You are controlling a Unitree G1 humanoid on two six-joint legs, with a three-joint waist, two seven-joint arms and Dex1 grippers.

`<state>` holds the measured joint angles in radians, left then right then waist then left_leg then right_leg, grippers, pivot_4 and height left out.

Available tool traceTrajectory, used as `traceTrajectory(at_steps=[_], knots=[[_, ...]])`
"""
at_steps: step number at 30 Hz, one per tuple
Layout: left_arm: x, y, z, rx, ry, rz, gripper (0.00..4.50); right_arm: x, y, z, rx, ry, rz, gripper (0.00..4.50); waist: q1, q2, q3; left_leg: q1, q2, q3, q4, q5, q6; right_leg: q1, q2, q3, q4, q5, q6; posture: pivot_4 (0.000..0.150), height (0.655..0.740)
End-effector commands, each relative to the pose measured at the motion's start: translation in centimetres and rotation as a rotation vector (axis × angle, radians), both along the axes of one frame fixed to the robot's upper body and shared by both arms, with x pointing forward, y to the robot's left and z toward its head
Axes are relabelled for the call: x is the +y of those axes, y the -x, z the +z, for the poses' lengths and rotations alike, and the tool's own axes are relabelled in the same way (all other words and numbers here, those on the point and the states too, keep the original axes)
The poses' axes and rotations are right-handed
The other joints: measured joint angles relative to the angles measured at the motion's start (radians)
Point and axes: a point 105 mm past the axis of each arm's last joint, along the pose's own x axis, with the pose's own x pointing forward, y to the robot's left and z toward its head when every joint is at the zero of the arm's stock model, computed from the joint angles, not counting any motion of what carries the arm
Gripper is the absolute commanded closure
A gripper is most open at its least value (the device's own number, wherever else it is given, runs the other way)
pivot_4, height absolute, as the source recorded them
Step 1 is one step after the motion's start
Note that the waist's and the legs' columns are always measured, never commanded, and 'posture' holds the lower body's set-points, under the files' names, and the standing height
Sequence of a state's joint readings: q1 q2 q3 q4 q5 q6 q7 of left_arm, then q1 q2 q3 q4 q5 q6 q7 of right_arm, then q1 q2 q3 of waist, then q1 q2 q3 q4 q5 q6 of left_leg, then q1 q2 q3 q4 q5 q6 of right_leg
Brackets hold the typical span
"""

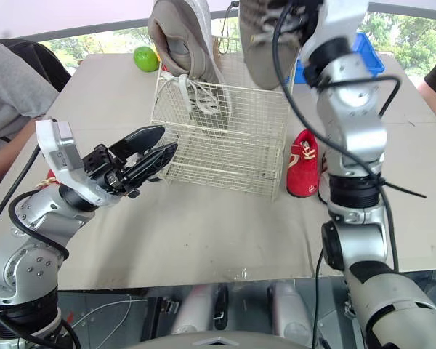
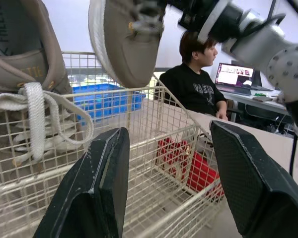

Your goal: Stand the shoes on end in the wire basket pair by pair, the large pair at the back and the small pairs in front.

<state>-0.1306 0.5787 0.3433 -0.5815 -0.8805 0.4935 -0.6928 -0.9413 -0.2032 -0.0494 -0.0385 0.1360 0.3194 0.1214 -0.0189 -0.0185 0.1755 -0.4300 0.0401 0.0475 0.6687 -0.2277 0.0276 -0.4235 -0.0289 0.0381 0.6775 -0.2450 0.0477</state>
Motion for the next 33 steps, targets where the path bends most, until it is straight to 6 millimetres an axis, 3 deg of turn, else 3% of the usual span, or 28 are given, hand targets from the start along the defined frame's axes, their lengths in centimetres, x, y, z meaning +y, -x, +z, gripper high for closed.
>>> traceTrajectory(at_steps=[1,4,13,18,21,23,25,26,28,33], knots=[[0.5,0.3,0.3,-0.042,-0.023,0.017,1.63,0.1,0.3,0.8,-0.028,-0.039,-0.012,4.47,0.001,0.000,0.000,0.000,0.000,0.000,0.000,0.000,0.000,0.000,0.000,0.001,0.000,0.000,0.000,0.150,0.7400],[0.5,0.2,0.4,-0.047,-0.025,0.020,1.63,0.6,0.2,0.0,-0.003,-0.045,-0.008,4.47,0.004,0.000,0.001,-0.002,0.000,-0.001,0.001,0.000,0.000,-0.001,-0.001,0.001,0.000,0.000,0.000,0.150,0.7400],[0.6,0.1,-0.1,-0.038,-0.038,0.030,1.63,0.1,0.0,-7.0,0.222,-0.110,-0.040,4.47,0.005,-0.001,0.001,-0.002,0.001,-0.002,-0.002,0.000,0.000,-0.002,-0.001,0.000,-0.001,0.000,0.000,0.150,0.7400],[0.7,0.1,-0.5,-0.019,-0.040,0.030,1.63,-0.1,0.0,-9.4,0.331,-0.181,-0.025,4.47,0.006,-0.002,0.000,-0.002,0.001,-0.002,-0.002,0.000,0.000,-0.001,-0.002,-0.001,-0.002,0.000,0.000,0.150,0.7400],[0.7,0.0,-0.7,-0.010,-0.040,0.029,1.63,0.0,0.0,-10.4,0.386,-0.242,0.007,3.37,0.004,-0.005,-0.003,-0.001,0.001,-0.002,-0.002,0.000,0.000,0.000,-0.002,-0.003,-0.002,0.000,0.000,0.150,0.7400],[0.7,0.0,-0.8,-0.007,-0.041,0.029,1.63,0.4,0.1,-11.3,0.443,-0.272,0.053,2.31,0.003,-0.007,-0.004,0.001,0.001,-0.003,-0.002,0.000,0.000,0.001,-0.002,-0.003,-0.002,0.000,0.000,0.150,0.7400],[0.8,-0.1,-1.0,0.003,-0.038,0.032,1.63,0.7,0.5,-12.2,0.482,-0.286,0.105,1.90,0.005,-0.009,-0.006,0.002,0.001,-0.003,-0.002,0.000,0.000,0.002,-0.002,-0.003,-0.002,0.000,0.000,0.150,0.7400],[0.8,-0.2,-1.2,0.010,-0.035,0.035,1.63,0.6,0.8,-12.3,0.482,-0.281,0.110,1.25,0.004,-0.011,-0.007,0.004,0.001,-0.003,-0.002,0.000,0.000,0.006,-0.002,-0.005,-0.003,-0.002,-0.004,0.150,0.7400],[1.0,-0.2,-1.4,0.023,-0.031,0.041,1.63,0.6,1.6,-11.6,0.435,-0.319,0.186,0.60,0.004,-0.013,-0.009,0.010,0.002,-0.005,-0.003,0.000,0.000,0.013,-0.003,-0.006,-0.006,-0.003,-0.004,0.150,0.7400],[1.7,-0.4,-1.7,0.039,-0.031,0.053,1.63,0.1,3.2,-10.4,0.361,-0.125,0.205,0.60,0.001,-0.012,-0.008,0.013,0.003,-0.002,-0.003,0.000,0.000,0.014,-0.005,-0.004,-0.007,-0.003,-0.004,0.150,0.7400]])
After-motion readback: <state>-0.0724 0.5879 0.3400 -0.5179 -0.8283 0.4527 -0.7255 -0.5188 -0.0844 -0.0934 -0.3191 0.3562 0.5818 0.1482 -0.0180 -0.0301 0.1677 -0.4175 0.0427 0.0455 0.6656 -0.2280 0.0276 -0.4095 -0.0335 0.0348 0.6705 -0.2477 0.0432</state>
